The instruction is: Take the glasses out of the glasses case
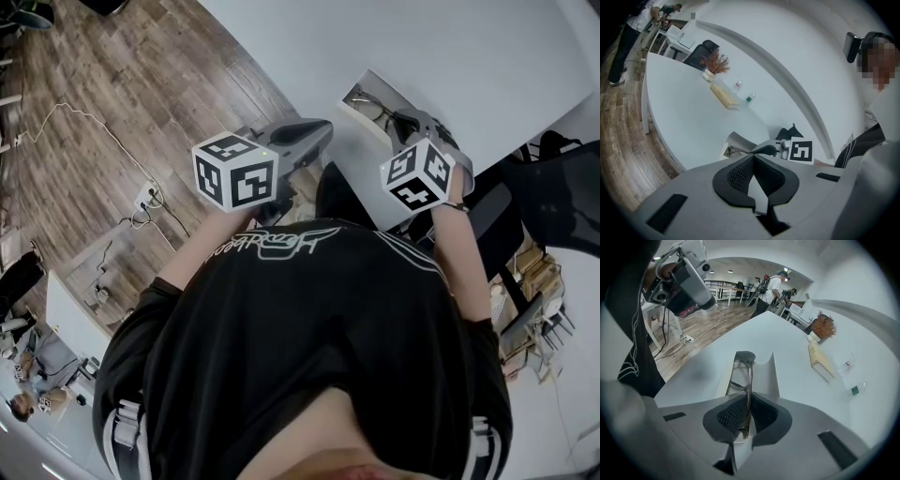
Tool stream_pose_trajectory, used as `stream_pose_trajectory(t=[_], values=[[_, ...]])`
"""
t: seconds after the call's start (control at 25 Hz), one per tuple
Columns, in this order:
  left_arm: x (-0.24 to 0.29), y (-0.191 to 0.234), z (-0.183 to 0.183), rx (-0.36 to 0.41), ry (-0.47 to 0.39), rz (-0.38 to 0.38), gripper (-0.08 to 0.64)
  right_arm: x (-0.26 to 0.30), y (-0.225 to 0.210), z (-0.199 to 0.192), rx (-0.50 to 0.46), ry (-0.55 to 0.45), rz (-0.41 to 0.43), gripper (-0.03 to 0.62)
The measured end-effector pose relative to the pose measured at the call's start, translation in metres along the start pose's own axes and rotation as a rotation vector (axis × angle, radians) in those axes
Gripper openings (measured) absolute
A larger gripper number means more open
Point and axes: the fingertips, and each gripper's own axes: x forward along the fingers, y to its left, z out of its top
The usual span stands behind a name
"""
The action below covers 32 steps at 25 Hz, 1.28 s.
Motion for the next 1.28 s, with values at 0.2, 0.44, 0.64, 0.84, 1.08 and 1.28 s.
stream_pose_trajectory(t=[0.2, 0.44, 0.64, 0.84, 1.08, 1.28], values=[[-0.004, -0.001, 0.000, 0.000, -0.005, 0.003, 0.008, -0.001, -0.001, 0.002, 0.014, -0.004, -0.010, 0.020], [-0.010, -0.002, -0.001, 0.000, -0.010, 0.005, 0.008, -0.002, -0.004, 0.003, 0.040, -0.008, -0.030, 0.020], [-0.015, -0.004, 0.000, 0.005, -0.018, 0.006, 0.008, -0.006, -0.007, 0.003, 0.056, -0.017, -0.057, 0.020], [-0.019, -0.007, -0.001, 0.010, -0.024, 0.008, 0.008, -0.010, -0.014, 0.004, 0.062, -0.025, -0.101, 0.020], [-0.024, -0.010, -0.002, 0.020, -0.027, 0.013, 0.008, -0.020, -0.022, 0.011, 0.070, -0.054, -0.154, 0.020], [-0.028, -0.014, -0.002, 0.032, -0.032, 0.017, 0.008, -0.029, -0.026, 0.019, 0.080, -0.100, -0.187, 0.018]])
